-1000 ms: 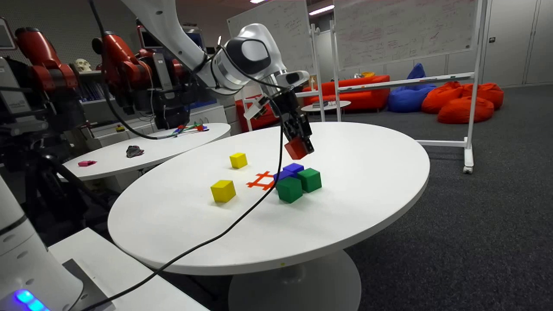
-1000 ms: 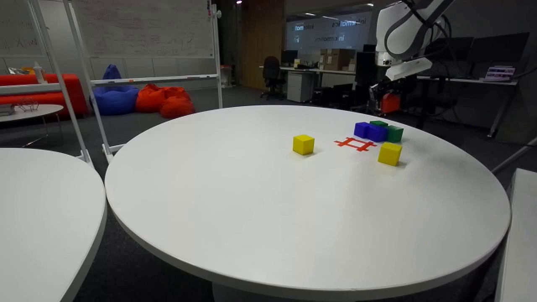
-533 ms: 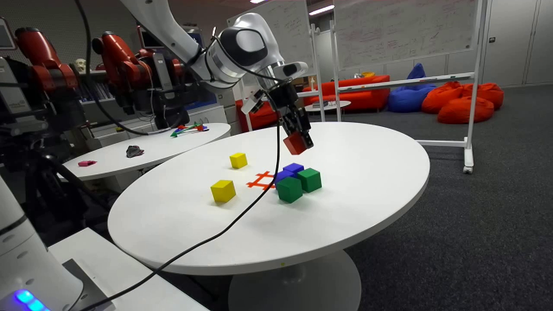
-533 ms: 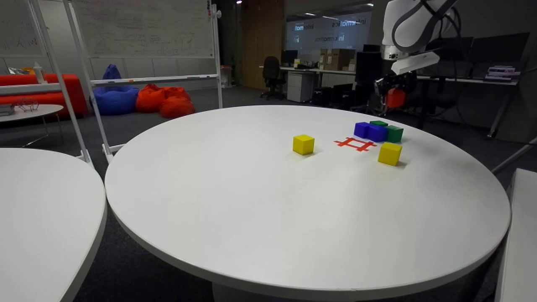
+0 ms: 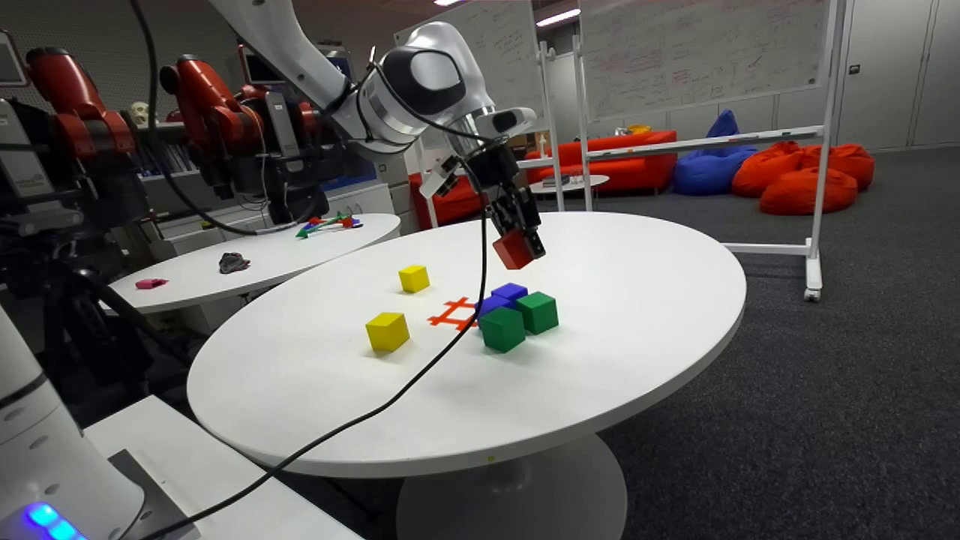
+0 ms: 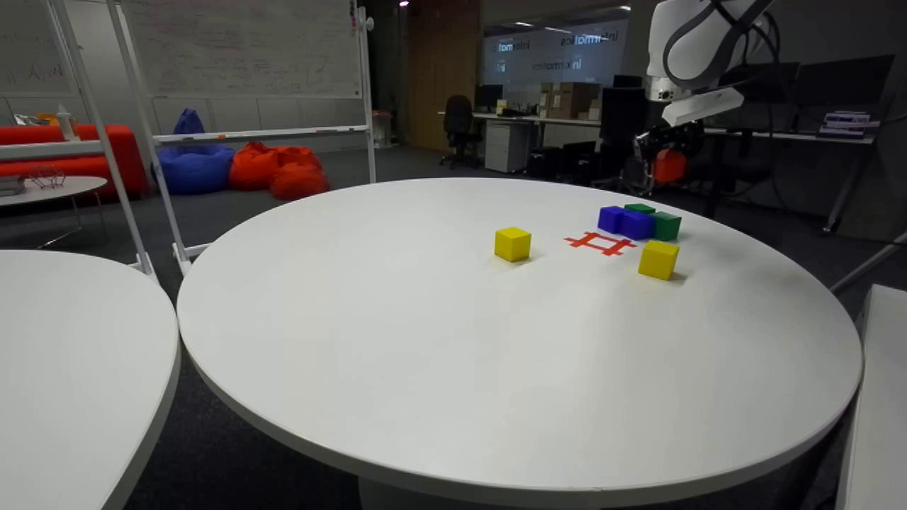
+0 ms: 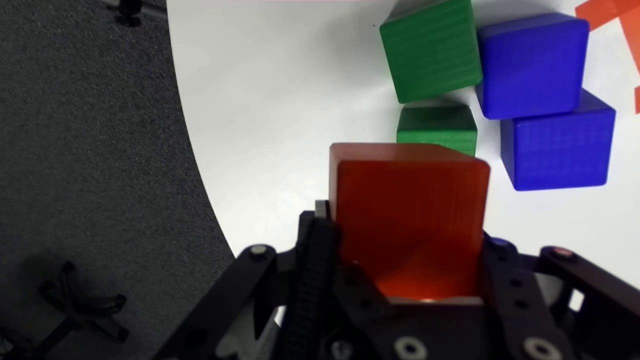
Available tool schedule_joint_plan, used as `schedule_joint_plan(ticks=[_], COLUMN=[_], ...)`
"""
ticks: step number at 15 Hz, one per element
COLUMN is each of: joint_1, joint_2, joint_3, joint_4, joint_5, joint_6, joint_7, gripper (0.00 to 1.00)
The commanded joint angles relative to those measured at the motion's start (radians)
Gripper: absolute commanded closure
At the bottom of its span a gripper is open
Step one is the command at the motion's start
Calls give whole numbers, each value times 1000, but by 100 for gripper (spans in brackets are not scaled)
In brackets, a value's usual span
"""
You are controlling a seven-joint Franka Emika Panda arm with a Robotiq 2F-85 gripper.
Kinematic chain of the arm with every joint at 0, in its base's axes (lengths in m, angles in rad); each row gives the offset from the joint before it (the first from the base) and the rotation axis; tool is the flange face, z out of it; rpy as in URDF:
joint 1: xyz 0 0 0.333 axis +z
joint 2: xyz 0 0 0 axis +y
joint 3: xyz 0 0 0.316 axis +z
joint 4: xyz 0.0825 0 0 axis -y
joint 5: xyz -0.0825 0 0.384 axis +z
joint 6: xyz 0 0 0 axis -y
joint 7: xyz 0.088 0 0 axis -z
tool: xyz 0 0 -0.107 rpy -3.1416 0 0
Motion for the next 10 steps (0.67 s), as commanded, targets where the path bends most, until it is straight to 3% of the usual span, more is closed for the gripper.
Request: schedule_joint_plan(ticks=[1,10], joint_1=[-23,0], joint_2=[2,18], joint_3=[40,149], joint_4=[3,26], joint_5=[11,10], joint_6=[10,18], joint_7=[-47,-165], gripper=[69,69])
